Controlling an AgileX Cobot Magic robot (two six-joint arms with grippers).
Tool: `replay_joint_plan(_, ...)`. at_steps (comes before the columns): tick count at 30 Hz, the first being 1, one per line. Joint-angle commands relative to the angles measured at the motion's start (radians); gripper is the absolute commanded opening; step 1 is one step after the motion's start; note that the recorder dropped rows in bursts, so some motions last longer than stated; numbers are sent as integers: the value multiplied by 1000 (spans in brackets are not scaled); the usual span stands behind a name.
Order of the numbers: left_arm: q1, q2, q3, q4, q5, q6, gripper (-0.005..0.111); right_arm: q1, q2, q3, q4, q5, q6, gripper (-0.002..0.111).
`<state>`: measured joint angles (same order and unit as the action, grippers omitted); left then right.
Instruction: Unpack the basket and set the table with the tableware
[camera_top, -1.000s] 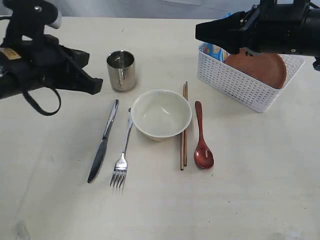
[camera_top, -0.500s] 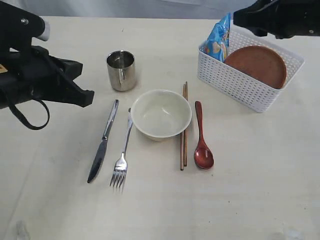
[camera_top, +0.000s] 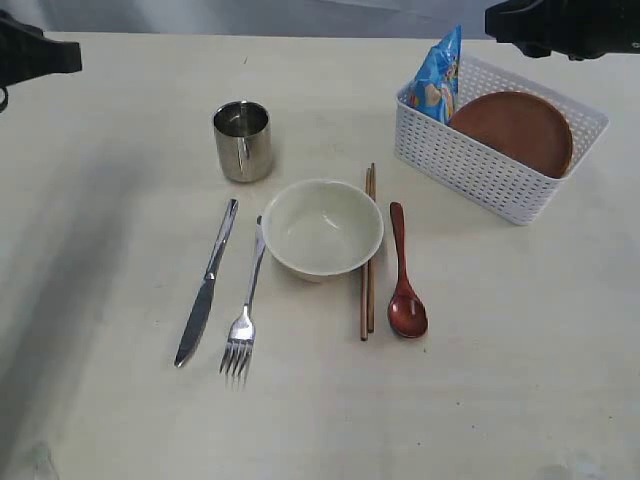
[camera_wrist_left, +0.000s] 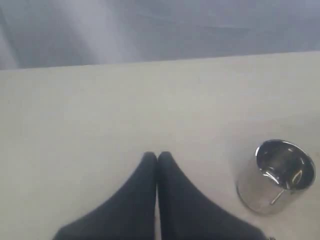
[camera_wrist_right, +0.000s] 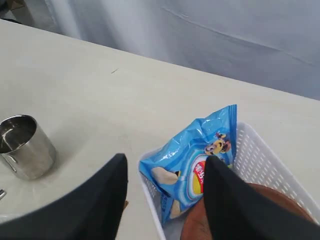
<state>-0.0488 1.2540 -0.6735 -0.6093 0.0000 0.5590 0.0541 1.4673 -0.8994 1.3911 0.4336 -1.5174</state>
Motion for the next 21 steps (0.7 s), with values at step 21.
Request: replay_joint_plan(21, 28, 206, -183, -1008, 868, 1216, 0, -6, -3, -6, -22, -32, 21, 46)
